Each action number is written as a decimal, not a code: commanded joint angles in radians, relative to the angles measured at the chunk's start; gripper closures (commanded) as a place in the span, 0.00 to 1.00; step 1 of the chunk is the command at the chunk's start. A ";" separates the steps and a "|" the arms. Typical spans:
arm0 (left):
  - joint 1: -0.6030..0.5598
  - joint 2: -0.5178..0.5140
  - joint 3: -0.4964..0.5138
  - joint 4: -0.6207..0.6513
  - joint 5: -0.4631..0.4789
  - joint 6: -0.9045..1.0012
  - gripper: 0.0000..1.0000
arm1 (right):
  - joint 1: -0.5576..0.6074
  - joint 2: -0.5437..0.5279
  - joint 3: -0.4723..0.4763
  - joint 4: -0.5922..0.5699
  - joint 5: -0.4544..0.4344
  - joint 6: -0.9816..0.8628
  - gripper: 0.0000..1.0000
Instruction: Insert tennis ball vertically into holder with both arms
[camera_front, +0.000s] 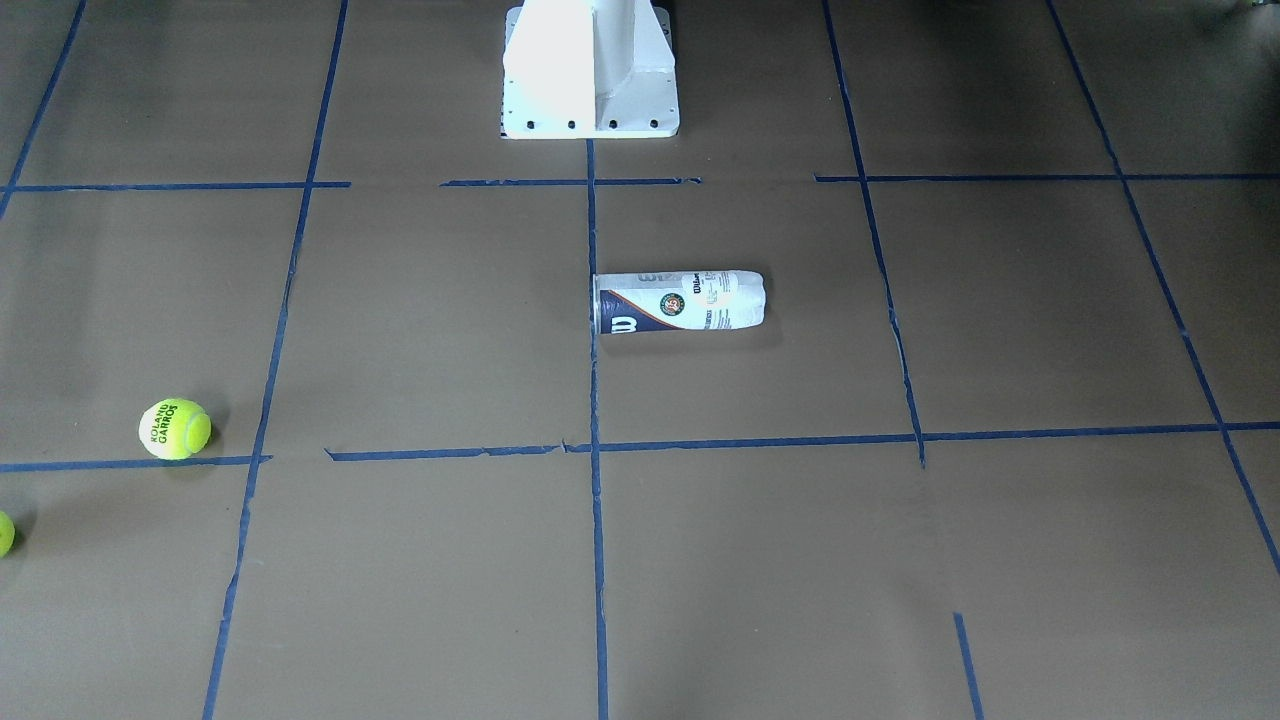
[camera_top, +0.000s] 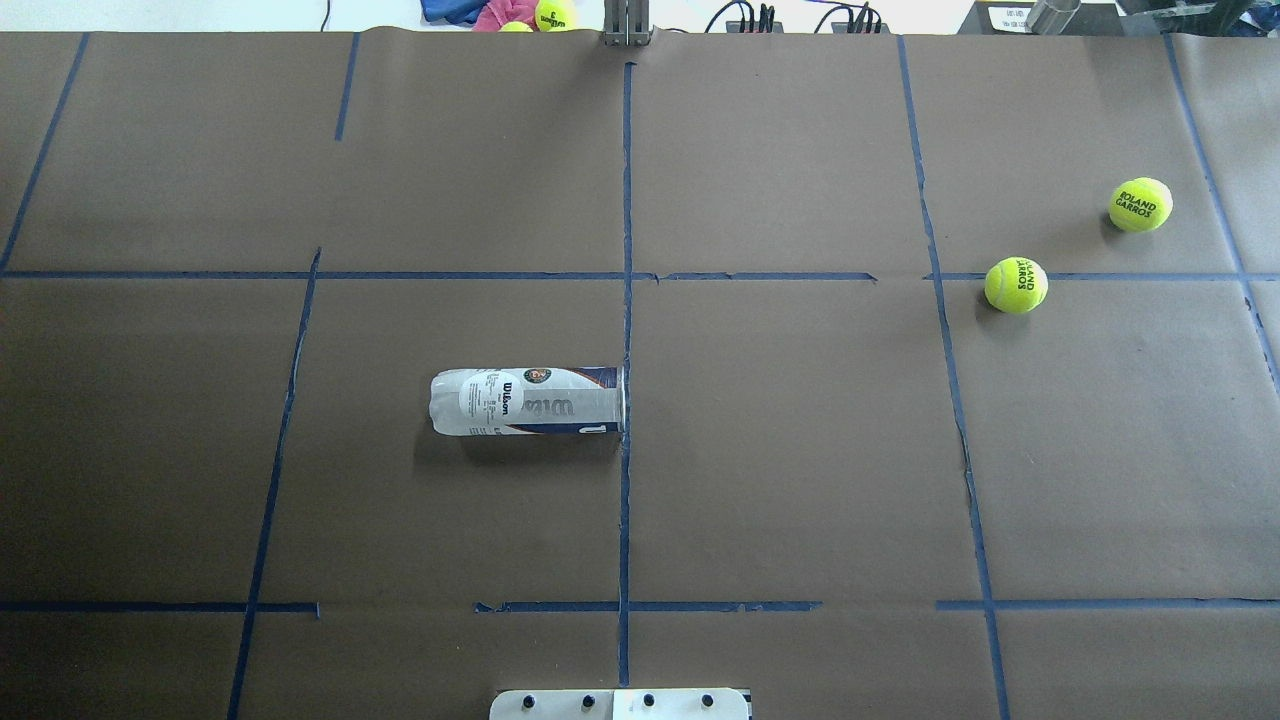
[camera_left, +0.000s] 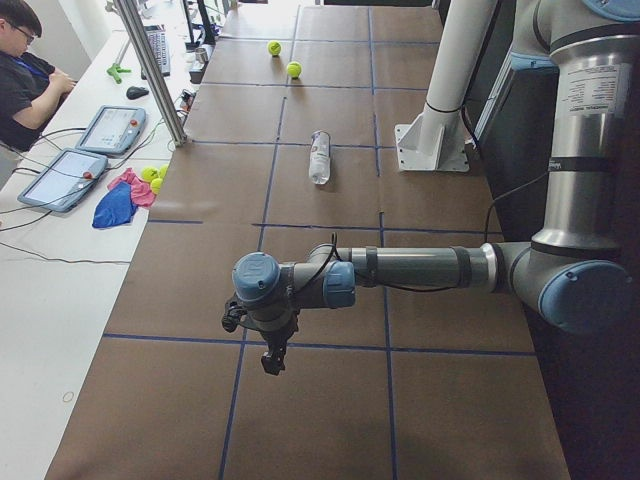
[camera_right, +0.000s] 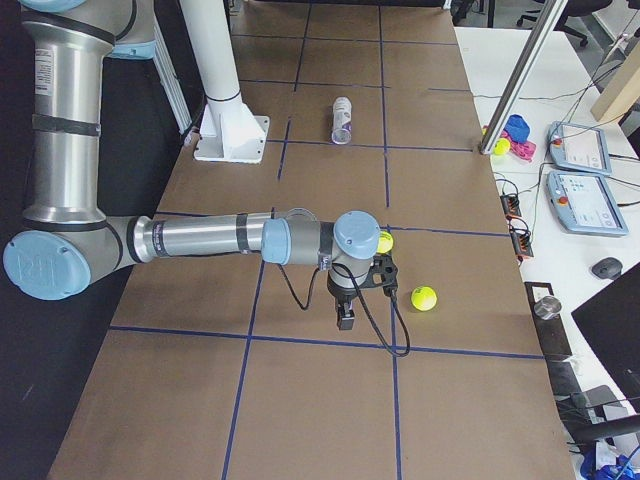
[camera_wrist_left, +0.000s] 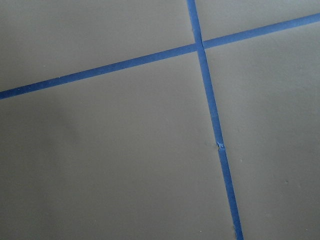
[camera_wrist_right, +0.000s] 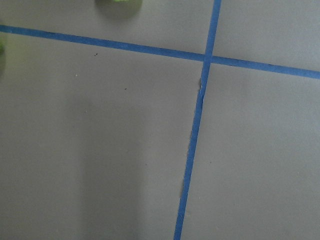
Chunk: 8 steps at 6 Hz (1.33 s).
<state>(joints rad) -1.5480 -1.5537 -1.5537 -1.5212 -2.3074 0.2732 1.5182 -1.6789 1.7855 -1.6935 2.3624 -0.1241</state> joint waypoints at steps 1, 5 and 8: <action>0.000 -0.002 -0.009 -0.005 0.000 0.009 0.00 | -0.001 0.005 0.003 0.002 0.000 0.000 0.00; 0.002 -0.090 0.003 -0.125 0.032 -0.002 0.00 | -0.001 0.089 0.025 -0.006 -0.003 0.011 0.00; 0.017 -0.206 0.015 -0.157 0.031 -0.003 0.00 | -0.001 0.097 0.063 0.003 -0.003 0.046 0.00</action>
<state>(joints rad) -1.5401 -1.7341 -1.5341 -1.6676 -2.2724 0.2677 1.5176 -1.5868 1.8371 -1.6912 2.3599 -0.0822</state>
